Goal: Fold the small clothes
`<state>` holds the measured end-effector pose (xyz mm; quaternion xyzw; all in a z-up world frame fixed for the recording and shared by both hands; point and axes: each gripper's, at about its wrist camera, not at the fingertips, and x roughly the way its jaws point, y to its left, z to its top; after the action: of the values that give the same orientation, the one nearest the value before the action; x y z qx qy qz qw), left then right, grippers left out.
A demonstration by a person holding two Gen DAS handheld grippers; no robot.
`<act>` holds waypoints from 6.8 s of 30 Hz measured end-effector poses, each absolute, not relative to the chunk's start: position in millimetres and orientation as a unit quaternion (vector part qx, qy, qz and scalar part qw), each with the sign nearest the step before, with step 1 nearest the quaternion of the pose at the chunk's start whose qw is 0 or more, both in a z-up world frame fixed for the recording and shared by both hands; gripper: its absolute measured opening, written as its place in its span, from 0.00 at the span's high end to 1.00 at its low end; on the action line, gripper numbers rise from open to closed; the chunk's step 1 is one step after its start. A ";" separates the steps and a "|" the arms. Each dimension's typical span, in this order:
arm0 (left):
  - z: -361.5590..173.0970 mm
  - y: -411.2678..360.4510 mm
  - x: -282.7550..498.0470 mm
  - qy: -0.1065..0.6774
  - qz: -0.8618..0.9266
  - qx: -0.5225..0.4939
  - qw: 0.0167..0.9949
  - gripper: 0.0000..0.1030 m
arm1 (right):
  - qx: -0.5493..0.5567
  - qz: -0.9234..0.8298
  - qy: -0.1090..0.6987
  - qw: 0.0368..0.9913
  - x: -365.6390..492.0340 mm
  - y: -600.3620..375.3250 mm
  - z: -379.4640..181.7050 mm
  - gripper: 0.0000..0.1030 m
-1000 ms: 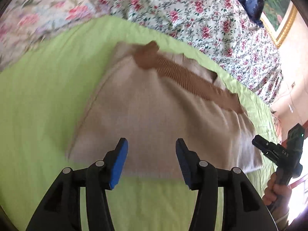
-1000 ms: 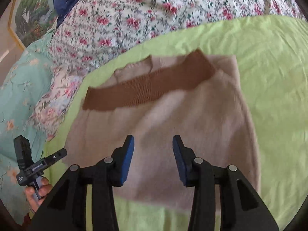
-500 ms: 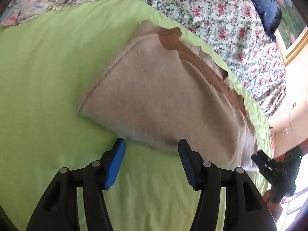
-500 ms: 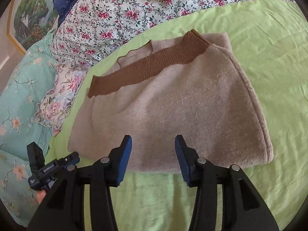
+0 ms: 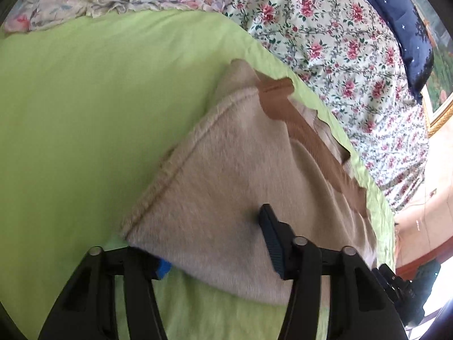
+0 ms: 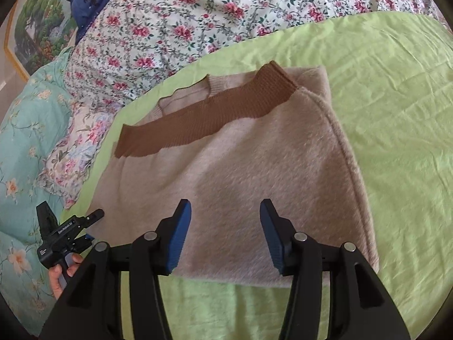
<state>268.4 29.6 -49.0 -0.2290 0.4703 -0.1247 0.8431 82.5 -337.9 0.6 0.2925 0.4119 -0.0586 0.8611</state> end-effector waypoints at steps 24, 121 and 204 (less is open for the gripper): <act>12.1 -153.1 224.8 0.396 -0.320 -0.044 0.860 0.90 | 0.411 0.139 0.404 0.805 187.4 -358.6 0.5 0.36; -33.2 12.7 229.0 0.491 -0.313 -0.102 0.807 0.50 | 0.330 0.169 0.458 0.808 173.0 -239.2 -34.1 0.63; 44.1 62.4 89.0 0.370 -0.296 -0.046 0.880 0.77 | 0.253 0.070 0.400 0.878 63.8 -208.0 42.7 0.84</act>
<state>89.0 62.4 44.1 -0.0462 0.3697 -0.2956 0.8797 63.8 -208.0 42.7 0.2533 0.4005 0.0703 0.8778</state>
